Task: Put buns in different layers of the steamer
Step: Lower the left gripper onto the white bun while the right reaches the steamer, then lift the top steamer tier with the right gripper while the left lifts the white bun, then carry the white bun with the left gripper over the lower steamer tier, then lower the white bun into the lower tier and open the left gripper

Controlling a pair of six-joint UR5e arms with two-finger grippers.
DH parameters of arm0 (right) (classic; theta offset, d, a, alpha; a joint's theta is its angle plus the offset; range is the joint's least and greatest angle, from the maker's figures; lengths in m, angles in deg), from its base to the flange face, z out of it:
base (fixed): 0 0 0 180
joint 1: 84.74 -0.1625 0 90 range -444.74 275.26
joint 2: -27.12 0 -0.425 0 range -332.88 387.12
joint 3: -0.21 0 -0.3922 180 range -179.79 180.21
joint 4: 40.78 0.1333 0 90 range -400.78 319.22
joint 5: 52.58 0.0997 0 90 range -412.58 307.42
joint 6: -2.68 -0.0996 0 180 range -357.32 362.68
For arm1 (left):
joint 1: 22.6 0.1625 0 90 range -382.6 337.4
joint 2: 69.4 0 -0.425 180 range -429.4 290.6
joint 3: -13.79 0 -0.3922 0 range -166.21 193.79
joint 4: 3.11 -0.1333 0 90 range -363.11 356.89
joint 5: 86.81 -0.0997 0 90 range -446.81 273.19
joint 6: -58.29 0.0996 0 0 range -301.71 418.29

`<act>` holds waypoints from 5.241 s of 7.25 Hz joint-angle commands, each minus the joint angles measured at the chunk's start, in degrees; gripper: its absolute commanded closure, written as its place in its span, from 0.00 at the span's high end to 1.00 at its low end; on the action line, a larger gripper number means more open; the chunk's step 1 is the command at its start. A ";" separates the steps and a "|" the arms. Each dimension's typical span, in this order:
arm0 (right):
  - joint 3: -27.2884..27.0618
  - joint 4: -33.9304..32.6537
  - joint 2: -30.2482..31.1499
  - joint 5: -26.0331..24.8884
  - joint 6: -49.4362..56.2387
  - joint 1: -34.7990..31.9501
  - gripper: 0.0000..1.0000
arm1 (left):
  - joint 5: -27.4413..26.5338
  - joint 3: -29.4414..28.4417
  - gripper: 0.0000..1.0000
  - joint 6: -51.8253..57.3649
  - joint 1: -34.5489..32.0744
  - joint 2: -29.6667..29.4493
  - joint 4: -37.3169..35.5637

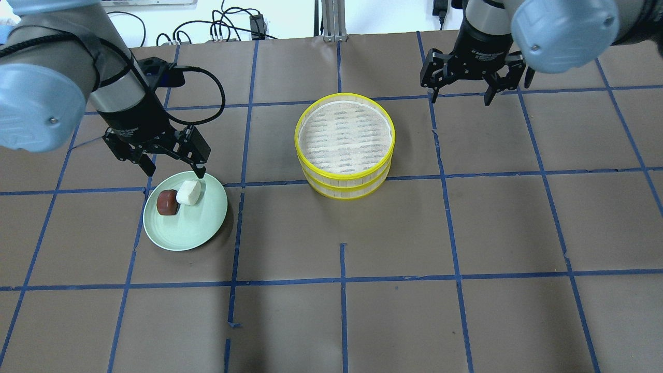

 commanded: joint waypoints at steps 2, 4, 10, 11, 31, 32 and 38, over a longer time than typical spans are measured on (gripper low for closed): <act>0.15 -11.25 -9.58 1.74 -6.89 -5.10 0.99 | -7.49 6.25 1.00 4.57 0.10 -8.50 -18.96; -3.42 -12.53 -11.26 3.48 -7.16 -6.79 0.95 | -7.52 5.82 1.00 6.36 0.19 -15.96 -26.80; -4.85 -14.03 -10.31 2.62 -6.91 -6.62 0.08 | -8.49 7.04 1.00 12.60 3.44 -18.99 -29.91; -5.03 -13.16 -8.99 2.10 -6.64 -6.62 0.08 | -8.05 7.13 0.93 12.26 3.44 -19.16 -29.82; -4.07 -4.89 -2.83 -2.83 2.87 4.36 0.09 | 6.03 -5.96 1.00 -31.71 -17.12 -22.33 -39.14; -4.06 -4.89 -2.83 -2.74 2.51 4.36 0.09 | 6.10 -5.70 1.00 -31.52 -17.12 -22.33 -39.22; -3.63 -4.89 -2.57 -2.65 0.94 4.28 0.09 | 6.02 -5.18 1.00 -24.84 -16.17 -21.37 -39.40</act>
